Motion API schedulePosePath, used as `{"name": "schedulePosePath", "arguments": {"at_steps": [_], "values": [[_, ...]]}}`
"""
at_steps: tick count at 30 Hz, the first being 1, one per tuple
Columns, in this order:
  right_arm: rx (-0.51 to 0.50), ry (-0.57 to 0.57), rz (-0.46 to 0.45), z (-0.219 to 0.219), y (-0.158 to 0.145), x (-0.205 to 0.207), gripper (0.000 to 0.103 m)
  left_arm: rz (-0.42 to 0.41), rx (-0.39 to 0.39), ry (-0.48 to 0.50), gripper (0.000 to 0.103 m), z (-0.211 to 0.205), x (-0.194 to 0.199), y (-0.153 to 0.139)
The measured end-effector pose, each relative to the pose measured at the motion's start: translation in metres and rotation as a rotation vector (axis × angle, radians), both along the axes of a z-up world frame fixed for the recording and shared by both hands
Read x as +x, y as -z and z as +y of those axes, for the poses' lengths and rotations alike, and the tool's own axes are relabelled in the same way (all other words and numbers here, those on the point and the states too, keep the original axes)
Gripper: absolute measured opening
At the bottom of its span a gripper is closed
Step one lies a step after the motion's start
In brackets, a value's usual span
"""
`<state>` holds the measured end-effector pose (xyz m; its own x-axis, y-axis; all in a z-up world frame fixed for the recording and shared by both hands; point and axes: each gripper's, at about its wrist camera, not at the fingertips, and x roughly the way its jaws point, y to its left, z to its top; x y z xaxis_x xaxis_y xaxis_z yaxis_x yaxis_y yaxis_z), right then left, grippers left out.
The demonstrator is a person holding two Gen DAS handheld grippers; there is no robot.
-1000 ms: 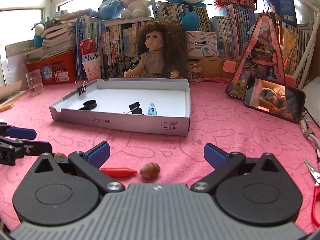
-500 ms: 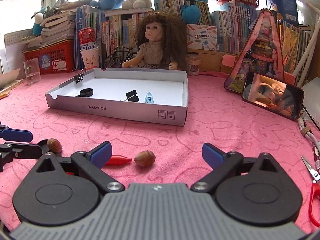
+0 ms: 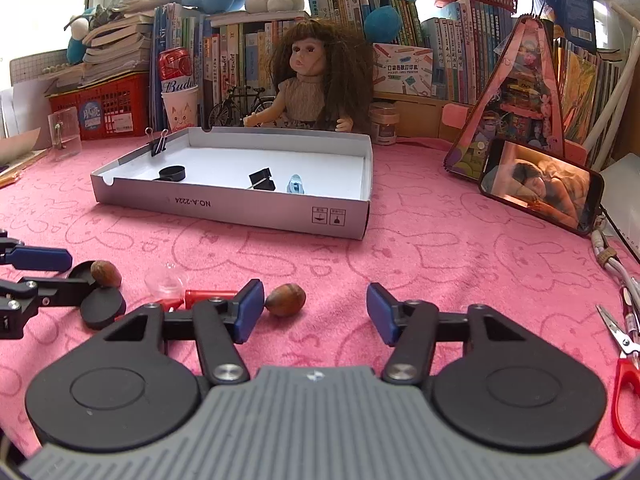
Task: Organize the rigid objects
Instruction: 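Grasp a third black lid with the left tool while the right tool grasps a brown nut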
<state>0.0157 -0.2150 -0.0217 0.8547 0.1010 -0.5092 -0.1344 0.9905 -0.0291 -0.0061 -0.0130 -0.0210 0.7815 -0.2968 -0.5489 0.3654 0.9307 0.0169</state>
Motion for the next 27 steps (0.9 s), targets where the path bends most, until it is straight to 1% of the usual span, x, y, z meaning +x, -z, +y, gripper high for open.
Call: {"name": "schedulePosePath", "arguments": {"at_steps": [2,6,9,12,13,14,16,17,22,27], "values": [[-0.014,-0.01,0.002,0.0022,0.0009,-0.0004,0.062,-0.006,0.006,-0.002,0.044,-0.0023,0.0009,0.001],[-0.02,-0.004,0.001,0.0064,0.0005,-0.0001,0.062,0.001,-0.015,-0.012,0.045,-0.0012,0.0042,0.0008],[-0.031,-0.014,0.002,0.0081,0.0004,-0.0001,0.06,0.001,-0.015,-0.011,0.045,-0.0011,0.0046,0.0008],[-0.03,-0.015,0.007,0.0078,0.0009,-0.0001,0.052,-0.002,-0.007,-0.011,0.043,-0.001,0.0043,0.0011],[-0.026,-0.016,0.009,0.0075,0.0009,-0.0001,0.045,-0.004,-0.004,-0.006,0.041,-0.0014,0.0038,0.0011],[-0.017,-0.021,0.012,0.007,0.0007,0.0,0.035,-0.006,0.0,0.0,0.038,-0.0016,0.0035,0.0011],[-0.015,-0.019,0.012,0.0078,0.0004,-0.0008,0.026,-0.01,0.007,0.005,0.033,-0.0027,0.0021,0.0009],[-0.017,-0.021,0.008,0.0086,0.0,-0.0013,0.026,-0.009,0.005,0.003,0.03,-0.0023,0.0023,0.0005],[-0.015,-0.025,-0.008,0.0103,-0.0041,-0.0026,0.021,-0.001,-0.005,-0.022,0.029,-0.001,0.0026,-0.0016],[-0.016,-0.018,-0.017,0.0107,-0.0071,-0.0022,0.019,-0.009,-0.006,-0.047,0.029,0.0012,0.0024,-0.0047]]}}
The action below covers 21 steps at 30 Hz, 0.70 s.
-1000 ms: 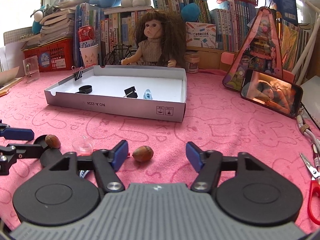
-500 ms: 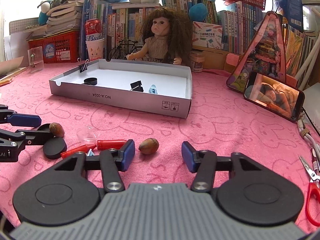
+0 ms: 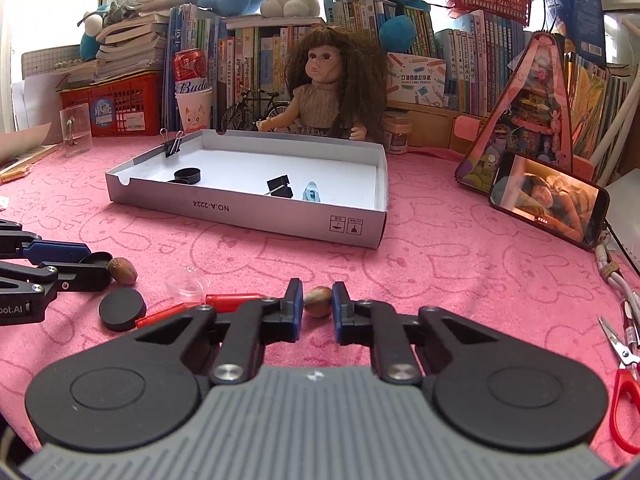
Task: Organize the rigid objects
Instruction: 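Grasp a third black lid with the left tool while the right tool grasps a brown nut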
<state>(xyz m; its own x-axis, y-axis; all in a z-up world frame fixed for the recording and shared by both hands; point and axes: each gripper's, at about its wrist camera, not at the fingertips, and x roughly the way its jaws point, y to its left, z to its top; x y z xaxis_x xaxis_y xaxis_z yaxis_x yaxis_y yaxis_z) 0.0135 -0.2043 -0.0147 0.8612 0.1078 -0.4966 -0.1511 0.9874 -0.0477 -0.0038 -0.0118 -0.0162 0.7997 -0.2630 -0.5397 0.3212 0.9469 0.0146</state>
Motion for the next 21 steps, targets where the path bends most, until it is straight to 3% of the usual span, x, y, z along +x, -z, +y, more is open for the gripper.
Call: {"name": "schedulePosePath", "arguments": {"at_steps": [18,20,21], "values": [[0.013,0.009,-0.002,-0.0005,-0.0007,-0.0006,0.019,0.002,-0.008,-0.031,0.029,0.0032,0.0008,-0.0021],[0.015,0.003,0.007,0.0,0.0011,0.0014,0.039,0.007,-0.009,-0.036,0.029,0.0036,0.002,-0.001],[0.018,0.003,0.011,0.0004,0.0023,0.0022,0.04,0.01,-0.009,-0.04,0.029,0.0038,0.0026,-0.0004]]}}
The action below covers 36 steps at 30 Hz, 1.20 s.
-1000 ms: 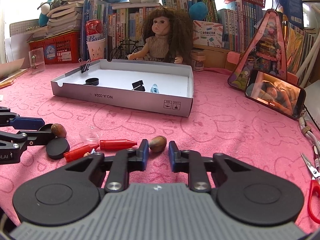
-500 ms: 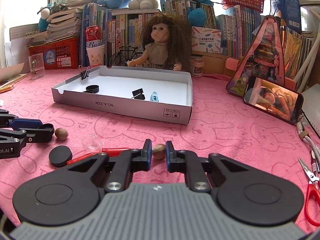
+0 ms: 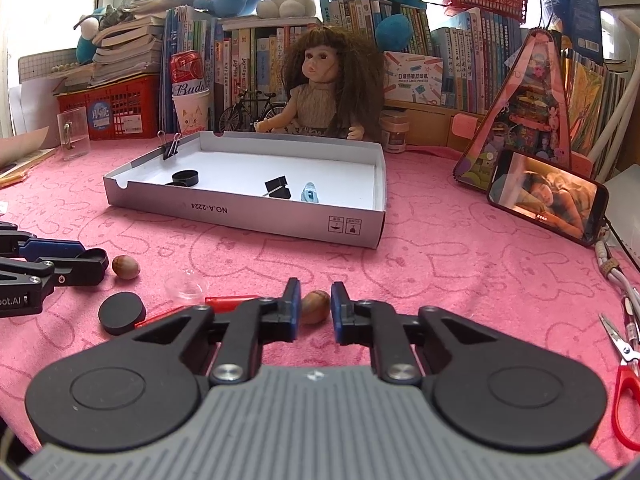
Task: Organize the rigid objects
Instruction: 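Grasp a third black lid with the left tool while the right tool grasps a brown nut, then carry the lid with the left tool over the tray while the right tool carries the nut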
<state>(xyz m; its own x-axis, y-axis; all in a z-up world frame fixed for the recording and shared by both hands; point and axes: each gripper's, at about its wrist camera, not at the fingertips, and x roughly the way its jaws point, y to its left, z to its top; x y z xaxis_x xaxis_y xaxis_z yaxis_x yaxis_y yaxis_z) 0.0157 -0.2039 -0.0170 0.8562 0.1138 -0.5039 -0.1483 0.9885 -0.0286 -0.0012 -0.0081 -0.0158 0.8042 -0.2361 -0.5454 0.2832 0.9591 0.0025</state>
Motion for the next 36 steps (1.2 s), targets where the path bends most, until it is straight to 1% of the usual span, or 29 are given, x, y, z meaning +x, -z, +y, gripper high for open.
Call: {"name": "schedulePosePath", "arguments": {"at_steps": [4,9,13,14,15,16,36], "values": [[0.005,0.015,0.015,-0.001,0.006,0.003,0.041,0.007,-0.002,-0.015,0.029,0.001,0.002,0.002],[0.025,0.02,0.017,-0.003,0.006,0.004,0.041,0.003,-0.001,-0.021,0.029,0.001,0.003,0.004],[0.019,0.015,0.023,-0.002,0.007,0.005,0.042,0.001,-0.002,-0.022,0.029,0.001,0.003,0.005],[0.01,0.012,0.024,-0.001,0.007,0.005,0.039,0.001,-0.002,-0.022,0.029,0.001,0.003,0.005],[0.003,0.01,0.023,0.0,0.007,0.004,0.034,0.001,-0.003,-0.022,0.029,0.001,0.003,0.005],[-0.004,0.009,0.022,0.002,0.007,0.004,0.024,0.002,-0.004,-0.024,0.029,0.001,0.003,0.004],[0.015,0.023,-0.024,0.004,-0.008,0.007,0.024,-0.027,-0.026,-0.039,0.029,0.002,0.005,-0.01]]}}
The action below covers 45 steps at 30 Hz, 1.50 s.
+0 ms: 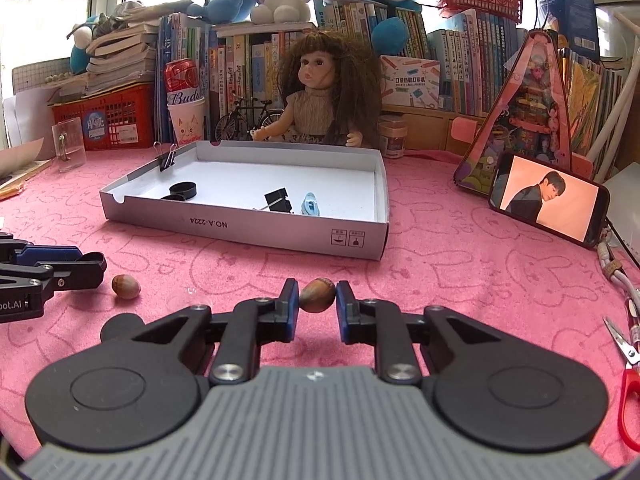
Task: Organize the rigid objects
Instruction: 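Carry the lid with the left tool over the tray while the right tool carries the nut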
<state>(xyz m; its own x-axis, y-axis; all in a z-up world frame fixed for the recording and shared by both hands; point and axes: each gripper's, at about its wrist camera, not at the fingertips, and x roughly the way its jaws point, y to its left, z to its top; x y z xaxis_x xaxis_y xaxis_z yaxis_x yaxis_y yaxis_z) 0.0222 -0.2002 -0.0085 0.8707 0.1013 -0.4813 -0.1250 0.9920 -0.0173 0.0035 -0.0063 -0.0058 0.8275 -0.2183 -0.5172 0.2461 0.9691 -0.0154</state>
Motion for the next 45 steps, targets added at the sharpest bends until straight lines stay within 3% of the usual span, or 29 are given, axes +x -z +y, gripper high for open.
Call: {"name": "schedulePosePath", "arguments": {"at_steps": [12,22,30,45], "values": [[0.016,0.011,-0.023,0.002,-0.011,0.009,0.024,-0.04,-0.025,-0.001,0.029,-0.004,0.016,-0.019],[0.09,0.052,-0.012,-0.004,-0.023,0.041,0.024,-0.078,-0.035,0.005,0.029,-0.009,0.052,-0.04],[0.165,0.091,0.036,-0.013,-0.025,0.082,0.024,-0.006,-0.091,-0.026,0.029,-0.014,0.104,-0.04],[0.215,0.13,0.139,-0.019,-0.013,0.14,0.024,0.083,-0.101,-0.107,0.029,-0.021,0.177,-0.016]]}}
